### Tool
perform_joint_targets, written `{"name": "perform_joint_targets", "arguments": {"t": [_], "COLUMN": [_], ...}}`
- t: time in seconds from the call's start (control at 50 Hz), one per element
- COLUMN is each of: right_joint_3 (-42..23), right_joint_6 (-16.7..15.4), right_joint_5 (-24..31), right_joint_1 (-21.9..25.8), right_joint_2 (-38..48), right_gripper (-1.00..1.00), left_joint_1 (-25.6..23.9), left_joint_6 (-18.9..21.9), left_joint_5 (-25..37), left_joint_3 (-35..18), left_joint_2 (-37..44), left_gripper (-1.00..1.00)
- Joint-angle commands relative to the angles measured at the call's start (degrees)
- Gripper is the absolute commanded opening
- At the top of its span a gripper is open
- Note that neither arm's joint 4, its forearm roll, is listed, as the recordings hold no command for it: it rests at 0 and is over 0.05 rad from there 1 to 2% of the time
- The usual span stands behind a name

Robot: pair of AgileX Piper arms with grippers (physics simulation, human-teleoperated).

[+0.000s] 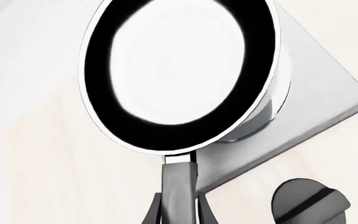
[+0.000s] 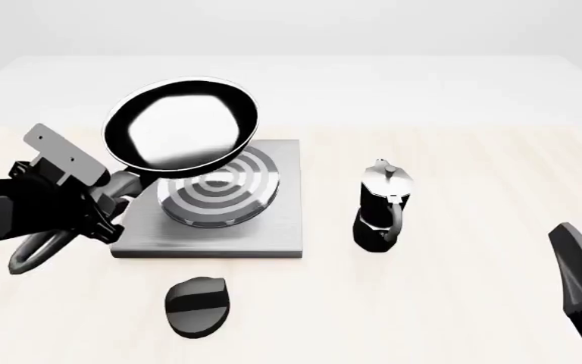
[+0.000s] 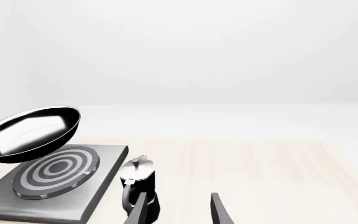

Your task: Turn on the stove and put the frying pan on it.

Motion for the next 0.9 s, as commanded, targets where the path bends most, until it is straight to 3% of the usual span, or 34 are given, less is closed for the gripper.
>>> {"name": "perform_joint_targets", "arguments": {"t": [0.02, 0.9], "right_joint_3": [0.0, -0.1], "right_joint_6": [0.2, 0.4], "right_joint_5": [0.2, 1.1], "right_joint_1": [-0.2, -0.6], "right_joint_2": [-0.2, -1.2], "right_gripper": [1.0, 1.0], "left_joint_1": [-2.1, -4.7], "left_joint_6": [1.1, 0.9], "left_joint_5": [-2.4, -11.1], "left_joint_3": [0.5, 6.2], "left_joint_2": [0.8, 7.2], "left_gripper": [-1.0, -1.0]}}
